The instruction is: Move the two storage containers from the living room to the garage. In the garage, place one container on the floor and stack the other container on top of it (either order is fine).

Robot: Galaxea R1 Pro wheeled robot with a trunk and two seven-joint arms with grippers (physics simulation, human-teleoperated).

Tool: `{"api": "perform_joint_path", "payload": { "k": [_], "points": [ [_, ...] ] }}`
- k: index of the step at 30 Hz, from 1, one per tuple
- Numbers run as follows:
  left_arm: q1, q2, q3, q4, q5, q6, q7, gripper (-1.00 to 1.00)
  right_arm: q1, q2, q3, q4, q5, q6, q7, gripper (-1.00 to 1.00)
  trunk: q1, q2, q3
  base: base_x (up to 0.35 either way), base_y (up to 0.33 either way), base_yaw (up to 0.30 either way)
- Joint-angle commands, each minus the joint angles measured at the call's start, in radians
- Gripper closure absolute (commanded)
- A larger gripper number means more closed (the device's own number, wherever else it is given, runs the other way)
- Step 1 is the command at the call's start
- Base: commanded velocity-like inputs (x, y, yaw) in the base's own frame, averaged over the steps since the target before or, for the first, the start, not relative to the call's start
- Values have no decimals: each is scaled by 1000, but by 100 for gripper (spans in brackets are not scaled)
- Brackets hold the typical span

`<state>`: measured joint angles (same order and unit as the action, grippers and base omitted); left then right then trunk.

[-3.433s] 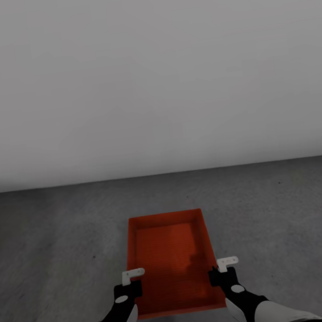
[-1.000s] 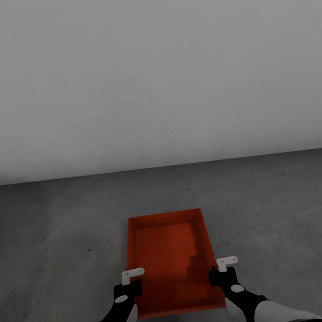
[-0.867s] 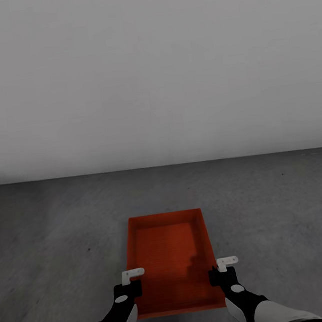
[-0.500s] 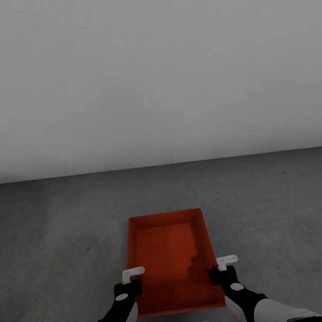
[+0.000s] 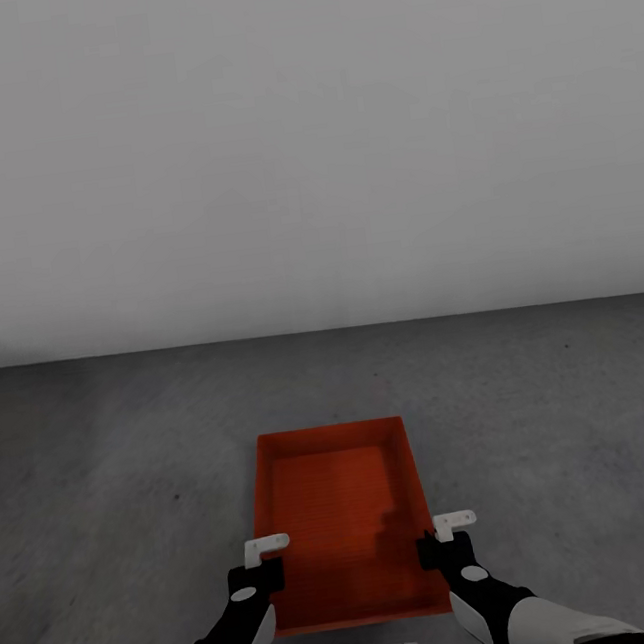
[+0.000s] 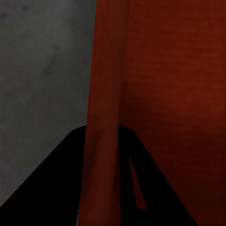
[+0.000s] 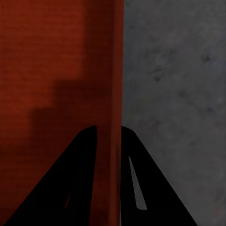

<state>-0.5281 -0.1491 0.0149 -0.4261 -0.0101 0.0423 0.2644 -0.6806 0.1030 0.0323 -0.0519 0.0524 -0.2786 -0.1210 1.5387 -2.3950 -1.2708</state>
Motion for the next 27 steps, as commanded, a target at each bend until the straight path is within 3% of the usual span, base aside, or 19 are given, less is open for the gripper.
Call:
{"api": "perform_joint_path", "payload": {
  "k": [1,18,19,20,27],
  "points": [
    [-1,11,34,-22,-13,-27,7,100,12,0,-26,-3,3,-13,-8,100,4,0,-1,0,0,0],
    [0,11,35,-20,-13,-25,7,100,12,-2,-26,-4,6,-13,-6,100,4,0,-1,0,0,0],
    [0,11,35,-20,-13,-25,7,100,12,-2,-26,-4,6,-13,-6,-100,4,0,-1,0,0,0],
    [-1,11,35,-16,-13,-25,7,-100,12,-1,-26,-4,6,-13,-6,-100,4,0,-1,0,0,0],
    [0,10,34,-15,-12,-22,7,-100,12,0,-26,-4,7,-13,-6,-100,4,0,-1,0,0,0]
  ]
}}
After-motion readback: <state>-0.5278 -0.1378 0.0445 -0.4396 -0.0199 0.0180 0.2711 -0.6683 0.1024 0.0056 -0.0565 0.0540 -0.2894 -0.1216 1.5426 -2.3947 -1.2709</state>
